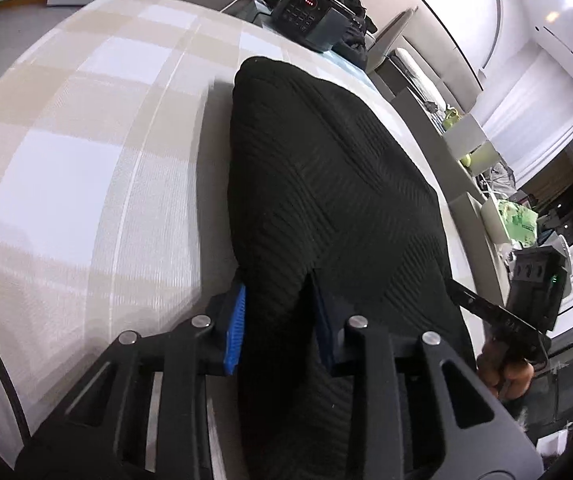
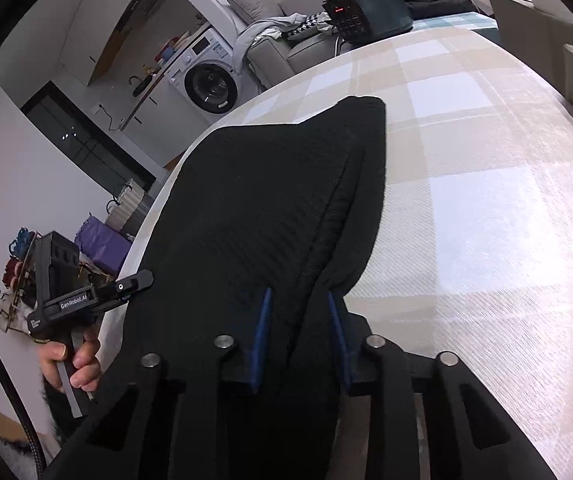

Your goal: Fold small clothes

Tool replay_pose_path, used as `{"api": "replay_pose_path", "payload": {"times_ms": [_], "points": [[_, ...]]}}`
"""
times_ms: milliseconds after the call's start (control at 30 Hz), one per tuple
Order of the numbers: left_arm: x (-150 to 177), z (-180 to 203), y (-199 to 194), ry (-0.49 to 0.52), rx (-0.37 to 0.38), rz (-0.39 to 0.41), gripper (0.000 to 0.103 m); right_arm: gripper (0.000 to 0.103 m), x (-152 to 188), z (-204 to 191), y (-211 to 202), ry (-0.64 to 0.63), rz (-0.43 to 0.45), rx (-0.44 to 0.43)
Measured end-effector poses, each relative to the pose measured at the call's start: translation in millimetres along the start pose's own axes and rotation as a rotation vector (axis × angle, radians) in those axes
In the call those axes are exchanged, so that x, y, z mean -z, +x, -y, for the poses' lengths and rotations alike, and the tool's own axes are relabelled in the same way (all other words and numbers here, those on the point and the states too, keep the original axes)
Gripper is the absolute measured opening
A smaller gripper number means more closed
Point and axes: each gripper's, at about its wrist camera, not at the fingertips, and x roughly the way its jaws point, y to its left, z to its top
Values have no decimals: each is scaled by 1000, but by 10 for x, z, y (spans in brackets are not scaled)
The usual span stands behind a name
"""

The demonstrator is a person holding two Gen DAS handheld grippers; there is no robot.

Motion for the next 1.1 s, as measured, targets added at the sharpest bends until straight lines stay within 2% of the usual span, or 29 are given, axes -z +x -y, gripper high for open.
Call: {"api": "replay_pose_path", "payload": {"times_ms": [100, 333, 467, 600, 633, 667, 700, 733, 767, 800, 867, 967, 1100], "points": [[-109, 53, 56, 24, -32, 10, 26, 26, -69, -46, 38, -8, 7, 12], [-485, 123, 283, 65, -99, 19, 26, 26, -357, 87, 202, 65, 58, 25], [-586, 156, 364, 81, -136, 26, 27, 26, -418, -26, 207, 9, 61, 87], [-546, 229, 276, 94, -184, 51, 35, 29, -400, -180, 66, -81, 84, 155], [-527, 248, 230, 100, -194, 59, 37, 35, -374, -189, 3, -97, 96, 165], [-488, 270, 170, 109, -204, 72, 45, 49, -371, -205, -39, -109, 112, 169], [-438, 307, 89, 120, -212, 90, 55, 56, -333, -247, -125, -124, 136, 173], [-389, 340, 12, 129, -219, 108, 59, 68, -290, -286, -200, -140, 159, 174], [-335, 367, -76, 140, -226, 129, 68, 76, -237, -329, -286, -158, 181, 172], [-269, 402, -175, 153, -237, 154, 78, 80, -181, -385, -368, -180, 200, 172], [-131, 457, -374, 178, -264, 199, 90, 92, -68, -497, -506, -226, 233, 174], [121, 556, -653, 220, -297, 264, 102, 103, 154, -666, -654, -286, 271, 170], [461, 658, -1012, 260, -271, 369, 102, 103, 424, -840, -786, -315, 315, 140]]}}
